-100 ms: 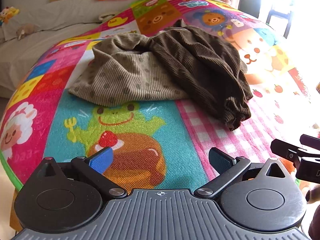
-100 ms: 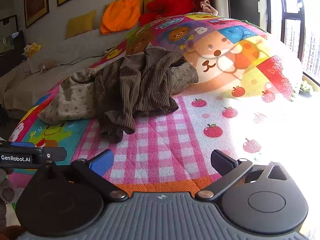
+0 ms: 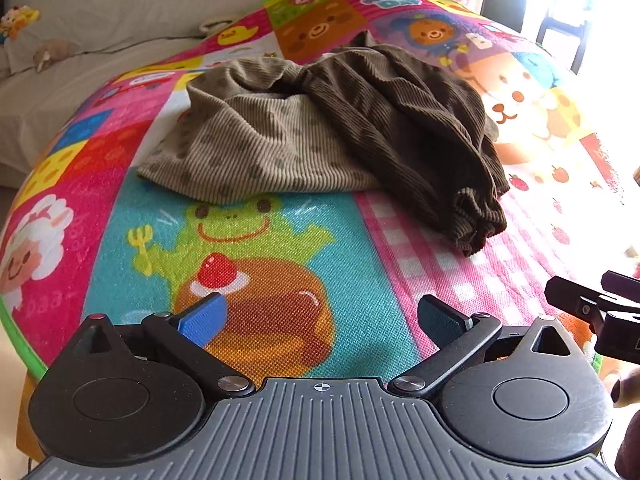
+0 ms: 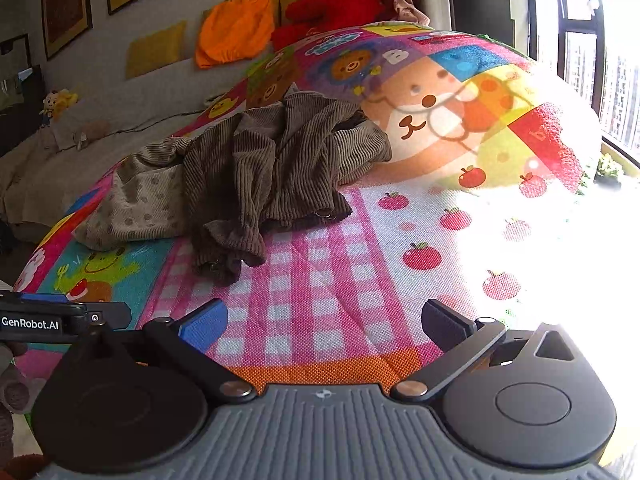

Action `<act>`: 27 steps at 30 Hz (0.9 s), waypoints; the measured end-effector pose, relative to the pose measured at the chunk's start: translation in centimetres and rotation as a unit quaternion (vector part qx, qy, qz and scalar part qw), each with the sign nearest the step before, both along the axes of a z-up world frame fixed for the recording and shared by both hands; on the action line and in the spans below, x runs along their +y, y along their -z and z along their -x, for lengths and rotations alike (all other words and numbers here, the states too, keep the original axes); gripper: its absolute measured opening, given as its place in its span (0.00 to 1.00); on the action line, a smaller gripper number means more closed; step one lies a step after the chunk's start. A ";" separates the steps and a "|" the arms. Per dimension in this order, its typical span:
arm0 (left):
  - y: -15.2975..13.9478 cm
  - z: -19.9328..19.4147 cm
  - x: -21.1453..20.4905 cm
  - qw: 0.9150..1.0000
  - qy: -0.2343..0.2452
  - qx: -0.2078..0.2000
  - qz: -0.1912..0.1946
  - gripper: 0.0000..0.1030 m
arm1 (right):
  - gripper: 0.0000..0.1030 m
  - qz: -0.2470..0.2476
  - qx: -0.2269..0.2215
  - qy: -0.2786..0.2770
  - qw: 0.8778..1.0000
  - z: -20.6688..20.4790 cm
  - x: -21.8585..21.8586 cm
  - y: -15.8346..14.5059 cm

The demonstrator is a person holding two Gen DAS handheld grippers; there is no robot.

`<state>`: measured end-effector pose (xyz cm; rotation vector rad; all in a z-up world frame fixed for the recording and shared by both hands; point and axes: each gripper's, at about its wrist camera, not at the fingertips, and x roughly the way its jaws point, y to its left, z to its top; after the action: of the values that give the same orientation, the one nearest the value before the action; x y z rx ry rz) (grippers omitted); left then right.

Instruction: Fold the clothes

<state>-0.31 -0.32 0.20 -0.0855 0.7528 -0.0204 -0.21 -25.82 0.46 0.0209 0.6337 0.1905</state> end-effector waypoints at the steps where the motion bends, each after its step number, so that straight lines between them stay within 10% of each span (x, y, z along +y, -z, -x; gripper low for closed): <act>1: -0.1 0.2 -0.1 1.000 -0.001 -0.003 0.000 1.00 | 1.00 -0.001 0.002 0.000 1.000 0.0 0.0 0.1; 27: 0.5 -0.6 -0.2 1.000 0.004 0.029 -0.001 1.00 | 1.00 -0.029 0.044 0.003 0.999 -0.9 -0.4 1.6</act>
<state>0.24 -0.52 -0.31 -0.0808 0.8117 -0.0238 0.64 -26.24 -1.17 0.0872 0.7155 0.2029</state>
